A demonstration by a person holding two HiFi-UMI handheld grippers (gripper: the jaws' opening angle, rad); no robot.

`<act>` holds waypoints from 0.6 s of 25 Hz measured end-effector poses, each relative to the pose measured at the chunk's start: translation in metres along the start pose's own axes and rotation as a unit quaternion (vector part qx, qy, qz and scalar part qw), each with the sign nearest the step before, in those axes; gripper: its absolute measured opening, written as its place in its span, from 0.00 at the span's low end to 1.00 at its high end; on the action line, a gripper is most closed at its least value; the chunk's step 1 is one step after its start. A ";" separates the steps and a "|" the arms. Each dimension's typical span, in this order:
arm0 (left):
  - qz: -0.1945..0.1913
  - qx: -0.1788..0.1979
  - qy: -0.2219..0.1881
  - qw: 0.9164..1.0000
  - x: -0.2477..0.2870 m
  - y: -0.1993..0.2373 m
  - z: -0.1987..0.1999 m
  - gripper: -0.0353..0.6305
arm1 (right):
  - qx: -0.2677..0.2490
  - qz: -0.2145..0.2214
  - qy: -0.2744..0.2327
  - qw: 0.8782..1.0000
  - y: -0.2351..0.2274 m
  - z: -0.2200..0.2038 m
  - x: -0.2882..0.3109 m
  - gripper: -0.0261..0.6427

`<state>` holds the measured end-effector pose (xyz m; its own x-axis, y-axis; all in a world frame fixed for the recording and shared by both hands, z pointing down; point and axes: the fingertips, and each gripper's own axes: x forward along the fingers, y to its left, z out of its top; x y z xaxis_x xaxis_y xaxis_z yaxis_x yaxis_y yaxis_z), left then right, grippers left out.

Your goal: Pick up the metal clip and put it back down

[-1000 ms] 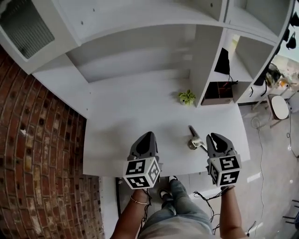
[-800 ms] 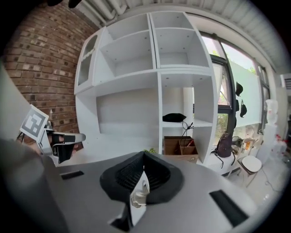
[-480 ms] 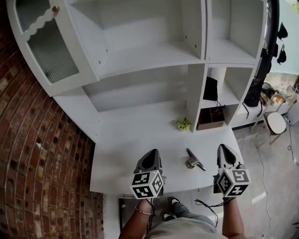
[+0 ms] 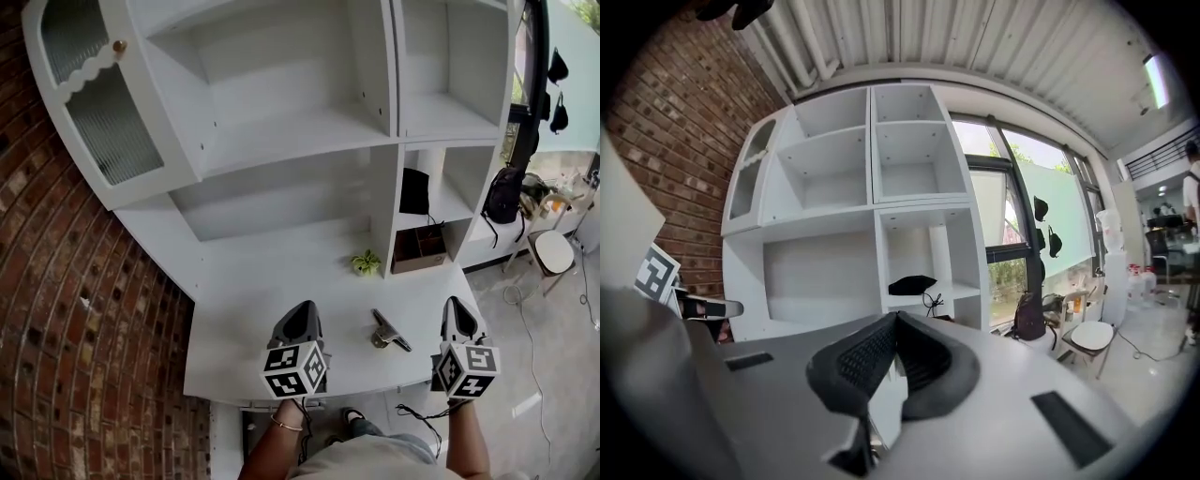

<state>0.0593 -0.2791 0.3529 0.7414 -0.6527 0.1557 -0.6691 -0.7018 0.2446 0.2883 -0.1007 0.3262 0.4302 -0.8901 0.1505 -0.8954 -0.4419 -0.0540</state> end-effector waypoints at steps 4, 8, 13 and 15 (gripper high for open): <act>-0.004 0.002 0.001 1.000 -0.001 -0.004 -0.002 0.06 | -0.033 -0.012 0.004 0.999 0.001 0.002 -0.003 0.04; -0.003 0.001 0.004 1.000 0.000 -0.007 -0.002 0.06 | -0.029 -0.010 0.004 1.000 0.000 0.004 -0.003 0.04; -0.006 0.001 0.002 1.000 0.000 -0.010 -0.002 0.06 | -0.026 -0.009 0.003 1.000 -0.001 0.003 -0.005 0.04; -0.007 0.001 0.002 1.000 0.001 -0.011 -0.003 0.06 | -0.027 -0.010 0.003 1.000 -0.002 0.004 -0.006 0.04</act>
<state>0.0669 -0.2712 0.3528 0.7503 -0.6426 0.1554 -0.6595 -0.7108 0.2447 0.2881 -0.0954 0.3216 0.4475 -0.8805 0.1561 -0.8917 -0.4526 0.0033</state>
